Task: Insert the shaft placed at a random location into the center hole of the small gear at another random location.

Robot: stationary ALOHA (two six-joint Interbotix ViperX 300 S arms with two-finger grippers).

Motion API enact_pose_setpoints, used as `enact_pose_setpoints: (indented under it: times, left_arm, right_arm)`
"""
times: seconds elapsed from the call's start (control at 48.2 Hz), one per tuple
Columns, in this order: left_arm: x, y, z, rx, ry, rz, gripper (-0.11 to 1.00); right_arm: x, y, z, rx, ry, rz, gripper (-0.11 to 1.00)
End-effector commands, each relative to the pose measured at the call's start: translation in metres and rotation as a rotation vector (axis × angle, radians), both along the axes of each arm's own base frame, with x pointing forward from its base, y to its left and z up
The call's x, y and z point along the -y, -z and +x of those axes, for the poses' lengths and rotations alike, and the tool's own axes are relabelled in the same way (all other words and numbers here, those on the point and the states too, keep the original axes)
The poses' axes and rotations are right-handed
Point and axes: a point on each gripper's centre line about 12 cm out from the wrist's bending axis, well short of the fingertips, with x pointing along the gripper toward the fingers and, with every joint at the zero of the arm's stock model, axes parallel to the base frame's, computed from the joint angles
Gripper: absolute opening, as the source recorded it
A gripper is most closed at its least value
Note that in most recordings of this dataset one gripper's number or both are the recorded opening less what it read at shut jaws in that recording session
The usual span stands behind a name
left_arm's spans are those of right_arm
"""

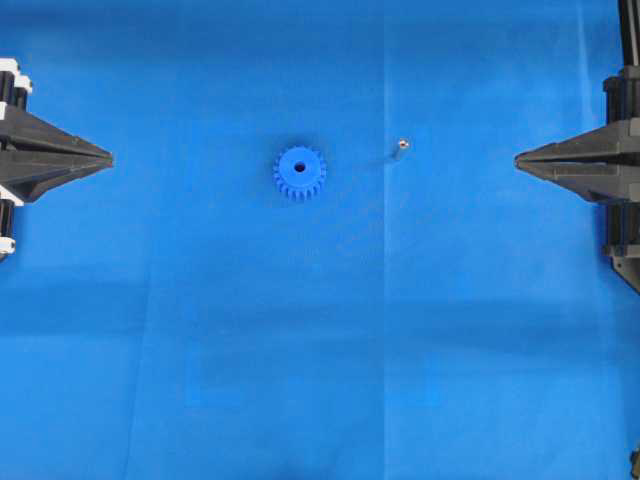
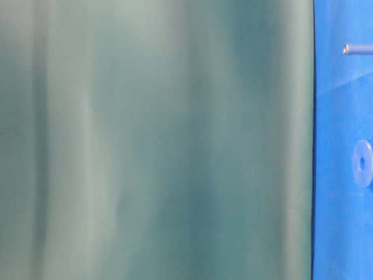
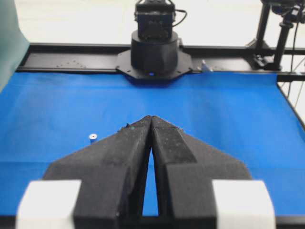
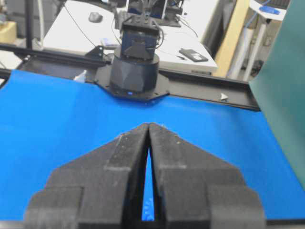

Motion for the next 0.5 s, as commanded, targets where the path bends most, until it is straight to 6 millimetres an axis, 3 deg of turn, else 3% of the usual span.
enact_pose_setpoints:
  times: [0.0,0.104,0.311,0.477]
  left_arm:
    - [0.000,-0.009,0.000,0.026,0.003,-0.008,0.00]
    - [0.001,-0.009,-0.001,0.023,0.004,-0.006,0.00]
    - [0.001,-0.009,-0.002,0.018,0.004,-0.003,0.00]
    - [0.000,-0.009,-0.002,0.018,0.003,-0.002,0.00]
  right_arm:
    - [-0.001,-0.005,0.001,0.008,-0.003,-0.014,0.00]
    - [-0.001,-0.006,0.002,-0.018,-0.003,-0.015,-0.06]
    - [0.004,-0.002,0.005,-0.045,0.022,-0.007,-0.06]
    - [0.017,0.013,0.013,-0.096,0.080,0.009,-0.06]
